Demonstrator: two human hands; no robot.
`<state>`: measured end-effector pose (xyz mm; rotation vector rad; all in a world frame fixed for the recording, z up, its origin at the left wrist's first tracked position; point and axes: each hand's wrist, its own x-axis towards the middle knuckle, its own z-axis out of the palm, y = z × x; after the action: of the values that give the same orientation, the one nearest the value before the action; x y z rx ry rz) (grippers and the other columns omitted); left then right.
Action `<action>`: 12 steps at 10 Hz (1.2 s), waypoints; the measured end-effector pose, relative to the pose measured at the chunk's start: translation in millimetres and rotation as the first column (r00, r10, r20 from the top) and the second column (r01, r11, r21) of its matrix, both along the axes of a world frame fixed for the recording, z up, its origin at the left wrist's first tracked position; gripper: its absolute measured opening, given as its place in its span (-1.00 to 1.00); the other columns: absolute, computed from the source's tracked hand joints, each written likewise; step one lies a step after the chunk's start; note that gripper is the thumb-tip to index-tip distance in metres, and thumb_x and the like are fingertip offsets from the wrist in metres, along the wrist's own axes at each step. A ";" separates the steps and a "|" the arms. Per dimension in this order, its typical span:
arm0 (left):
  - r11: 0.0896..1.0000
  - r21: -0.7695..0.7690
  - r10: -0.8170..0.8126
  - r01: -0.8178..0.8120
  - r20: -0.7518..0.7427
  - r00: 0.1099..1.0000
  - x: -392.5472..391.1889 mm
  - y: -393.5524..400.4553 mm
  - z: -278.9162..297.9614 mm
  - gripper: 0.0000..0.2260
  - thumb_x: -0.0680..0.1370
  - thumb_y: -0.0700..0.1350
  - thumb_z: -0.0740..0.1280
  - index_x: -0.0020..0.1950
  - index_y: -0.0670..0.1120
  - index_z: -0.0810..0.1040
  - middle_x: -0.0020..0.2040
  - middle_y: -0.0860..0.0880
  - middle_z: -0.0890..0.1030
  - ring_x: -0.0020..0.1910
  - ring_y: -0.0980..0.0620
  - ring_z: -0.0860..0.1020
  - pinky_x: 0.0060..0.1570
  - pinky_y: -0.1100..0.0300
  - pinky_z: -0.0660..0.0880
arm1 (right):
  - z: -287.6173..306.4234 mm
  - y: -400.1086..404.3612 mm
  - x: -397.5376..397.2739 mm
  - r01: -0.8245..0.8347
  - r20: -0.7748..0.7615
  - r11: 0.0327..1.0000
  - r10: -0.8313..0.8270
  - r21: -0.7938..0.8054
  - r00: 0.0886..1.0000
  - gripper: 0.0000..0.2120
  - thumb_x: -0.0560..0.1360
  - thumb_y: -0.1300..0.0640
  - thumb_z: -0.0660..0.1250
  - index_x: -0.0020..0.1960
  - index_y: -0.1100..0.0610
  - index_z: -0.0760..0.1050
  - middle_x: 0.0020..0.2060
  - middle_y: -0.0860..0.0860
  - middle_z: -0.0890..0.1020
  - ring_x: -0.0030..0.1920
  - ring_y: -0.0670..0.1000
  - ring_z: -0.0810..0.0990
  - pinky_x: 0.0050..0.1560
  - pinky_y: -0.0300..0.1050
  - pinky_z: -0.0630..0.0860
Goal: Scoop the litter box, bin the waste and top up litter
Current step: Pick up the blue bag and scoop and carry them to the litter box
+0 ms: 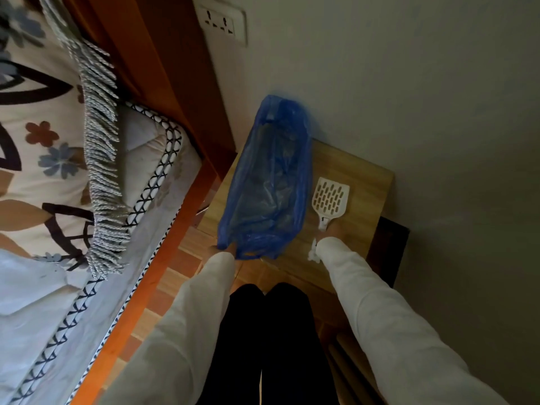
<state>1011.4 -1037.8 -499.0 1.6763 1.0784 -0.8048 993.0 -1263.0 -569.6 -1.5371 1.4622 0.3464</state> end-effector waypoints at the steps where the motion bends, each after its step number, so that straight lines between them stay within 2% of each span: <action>1: 0.974 -0.087 0.215 -0.211 0.043 0.976 6.3 6.8 -18.0 -0.72 0.33 -0.06 0.46 -0.23 -0.06 0.34 -0.18 -0.09 0.41 -0.08 -0.06 0.44 0.09 -0.01 0.44 | 28.8 -2.9 -3.5 -0.056 -0.025 0.998 0.055 -0.013 0.998 -0.71 0.57 0.04 0.24 0.22 0.16 0.41 0.07 0.13 0.54 -0.08 0.10 0.50 0.02 -0.01 0.45; 2: 0.938 -0.170 0.322 -0.304 0.093 0.942 9.5 -0.5 21.4 -0.48 0.45 -0.10 0.45 0.34 -0.19 0.36 0.18 -0.21 0.46 0.17 -0.20 0.47 0.18 -0.05 0.44 | 65.9 -4.0 -8.5 -0.014 0.047 1.000 0.013 0.023 0.999 -0.73 0.59 0.11 0.20 0.26 0.13 0.40 -0.02 0.09 0.50 -0.08 0.07 0.45 0.06 0.01 0.46; 3: 0.912 -0.217 0.385 -0.347 0.166 0.908 7.5 -0.5 62.5 -0.47 0.51 -0.14 0.39 0.42 -0.18 0.28 0.26 -0.15 0.45 0.25 -0.20 0.47 0.16 -0.02 0.46 | 107.9 -4.5 -14.6 0.044 0.118 0.998 -0.050 0.050 0.992 -0.74 0.55 0.15 0.23 0.23 0.16 0.40 -0.05 0.11 0.57 -0.11 0.08 0.54 0.02 0.02 0.52; 4: 0.917 -0.209 0.381 -0.340 0.210 0.900 2.4 8.8 101.4 -0.46 0.49 -0.05 0.41 0.40 -0.15 0.32 0.22 -0.14 0.48 0.14 -0.17 0.50 0.21 -0.09 0.46 | 156.6 0.9 -21.3 0.024 0.196 0.997 -0.039 0.079 0.980 -0.80 0.54 0.18 0.27 0.16 0.17 0.42 -0.17 0.07 0.58 -0.23 0.02 0.55 -0.19 -0.13 0.49; 5: 0.900 -0.240 0.418 -0.363 0.243 0.876 -7.0 22.7 142.4 -0.49 0.50 -0.02 0.39 0.38 -0.14 0.36 0.26 -0.17 0.50 0.18 -0.19 0.52 0.21 -0.11 0.47 | 208.1 11.5 -24.5 0.032 0.244 0.995 -0.055 0.095 0.968 -0.79 0.55 0.11 0.29 0.14 0.16 0.46 -0.28 0.05 0.57 -0.33 0.00 0.52 -0.21 -0.12 0.50; 6: 0.884 -0.274 0.449 -0.379 0.274 0.850 -17.6 39.3 179.1 -0.52 0.51 -0.01 0.38 0.36 -0.16 0.39 0.26 -0.21 0.52 0.17 -0.21 0.53 0.22 -0.13 0.46 | 252.6 22.9 -29.7 -0.053 0.259 0.994 0.025 0.099 0.966 -0.76 0.57 0.03 0.24 0.17 0.13 0.49 -0.26 0.05 0.58 -0.34 -0.01 0.52 -0.28 -0.16 0.47; 8: 0.814 -0.340 0.568 -0.470 0.300 0.766 -43.8 71.1 237.0 -0.57 0.55 -0.05 0.33 0.36 -0.18 0.37 0.25 -0.17 0.50 0.18 -0.17 0.51 0.17 -0.04 0.44 | 325.3 55.8 -39.2 -0.237 0.333 0.961 0.179 0.143 0.926 -0.80 0.59 0.02 0.23 0.12 0.11 0.49 -0.26 0.03 0.56 -0.30 -0.03 0.51 -0.29 -0.18 0.44; 9: 0.735 -0.373 0.673 -0.566 0.301 0.676 -63.1 85.1 259.2 -0.60 0.55 -0.11 0.33 0.34 -0.22 0.39 0.17 -0.19 0.51 0.10 -0.18 0.53 0.16 -0.04 0.45 | 350.7 74.4 -41.6 -0.344 0.372 0.926 0.268 0.155 0.889 -0.82 0.60 0.01 0.22 0.12 0.07 0.47 -0.21 0.03 0.57 -0.25 -0.02 0.53 -0.26 -0.18 0.46; 10: 0.685 -0.403 0.728 -0.607 0.348 0.590 -86.3 99.9 277.2 -0.59 0.55 -0.12 0.33 0.35 -0.25 0.40 0.09 -0.19 0.55 -0.10 -0.11 0.55 -0.02 0.03 0.48 | 368.0 87.8 -40.9 -0.493 0.403 0.862 0.411 0.121 0.818 -0.81 0.61 0.04 0.21 0.15 0.10 0.45 -0.22 0.02 0.57 -0.24 -0.02 0.55 -0.28 -0.19 0.47; 11: 0.595 -0.435 0.802 -0.676 0.367 0.471 -112.6 114.3 288.8 -0.61 0.55 -0.13 0.34 0.33 -0.25 0.41 0.12 -0.17 0.55 -0.07 -0.09 0.56 -0.03 0.03 0.49 | 381.5 102.6 -41.7 -0.609 0.421 0.787 0.521 0.101 0.743 -0.82 0.61 0.03 0.21 0.14 0.09 0.44 -0.21 0.01 0.58 -0.23 -0.03 0.55 -0.31 -0.22 0.42; 12: 0.500 -0.475 0.860 -0.724 0.375 0.347 -138.3 122.7 302.5 -0.63 0.55 -0.15 0.33 0.33 -0.23 0.41 0.14 -0.16 0.52 0.02 -0.10 0.53 0.07 0.03 0.45 | 388.7 122.2 -44.8 -0.711 0.445 0.701 0.619 0.060 0.648 -0.76 0.60 0.03 0.21 0.13 0.19 0.46 -0.27 0.03 0.57 -0.29 -0.03 0.54 -0.30 -0.20 0.43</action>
<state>873.1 -915.1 -196.5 0.8437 1.1193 0.2595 948.2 -1140.8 -180.9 -1.7866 0.4582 0.5793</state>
